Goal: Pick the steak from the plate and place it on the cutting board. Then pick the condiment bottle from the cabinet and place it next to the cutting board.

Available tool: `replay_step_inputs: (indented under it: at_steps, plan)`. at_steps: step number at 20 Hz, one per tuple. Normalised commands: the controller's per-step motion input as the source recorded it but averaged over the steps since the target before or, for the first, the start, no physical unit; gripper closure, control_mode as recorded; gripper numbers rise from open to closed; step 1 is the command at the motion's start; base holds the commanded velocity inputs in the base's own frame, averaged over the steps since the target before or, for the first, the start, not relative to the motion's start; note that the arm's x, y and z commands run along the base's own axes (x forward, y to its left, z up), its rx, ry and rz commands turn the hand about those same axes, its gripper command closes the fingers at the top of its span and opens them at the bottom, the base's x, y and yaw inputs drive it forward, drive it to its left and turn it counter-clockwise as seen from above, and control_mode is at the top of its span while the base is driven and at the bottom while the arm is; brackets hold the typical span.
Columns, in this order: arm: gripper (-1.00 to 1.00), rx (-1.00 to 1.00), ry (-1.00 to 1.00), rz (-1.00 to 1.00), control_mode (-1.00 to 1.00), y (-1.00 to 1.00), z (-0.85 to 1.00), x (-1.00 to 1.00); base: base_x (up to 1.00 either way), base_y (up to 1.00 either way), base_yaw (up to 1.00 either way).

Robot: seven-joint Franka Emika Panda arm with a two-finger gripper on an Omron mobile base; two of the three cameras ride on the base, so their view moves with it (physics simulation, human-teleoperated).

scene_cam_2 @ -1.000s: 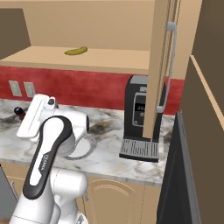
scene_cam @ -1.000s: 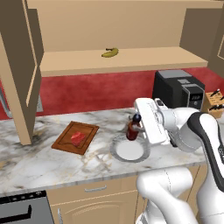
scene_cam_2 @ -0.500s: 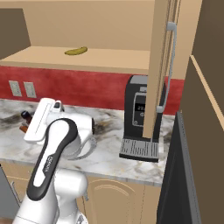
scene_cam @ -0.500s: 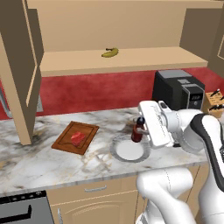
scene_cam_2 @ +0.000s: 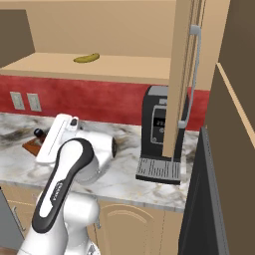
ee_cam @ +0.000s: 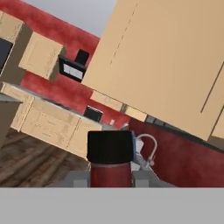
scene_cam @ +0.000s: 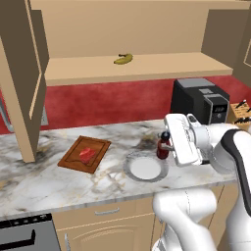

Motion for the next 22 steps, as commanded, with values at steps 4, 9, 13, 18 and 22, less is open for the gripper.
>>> replay_step_inputs:
  at_steps: [4, 9, 13, 18, 22]
  plan:
    - [1.0, 0.0, 0.0, -0.15, -1.0, -0.13, -0.25, -0.03, 0.0, 0.0, 0.0]
    - [1.0, 0.01, 0.0, -0.14, -1.0, -0.07, -0.3, 0.0, 0.0, 0.0, 0.0]
    - [1.0, 0.05, 0.04, -0.11, -1.0, -0.01, -0.35, 0.0, 0.0, 0.0, 0.0]
    - [1.0, 0.13, 0.08, -0.05, -1.0, -0.01, -0.27, 0.0, 0.0, 0.0, 0.0]
    - [1.0, 0.16, 0.05, -0.02, -1.0, -0.18, -0.13, 0.0, 0.0, 0.0, 0.0]
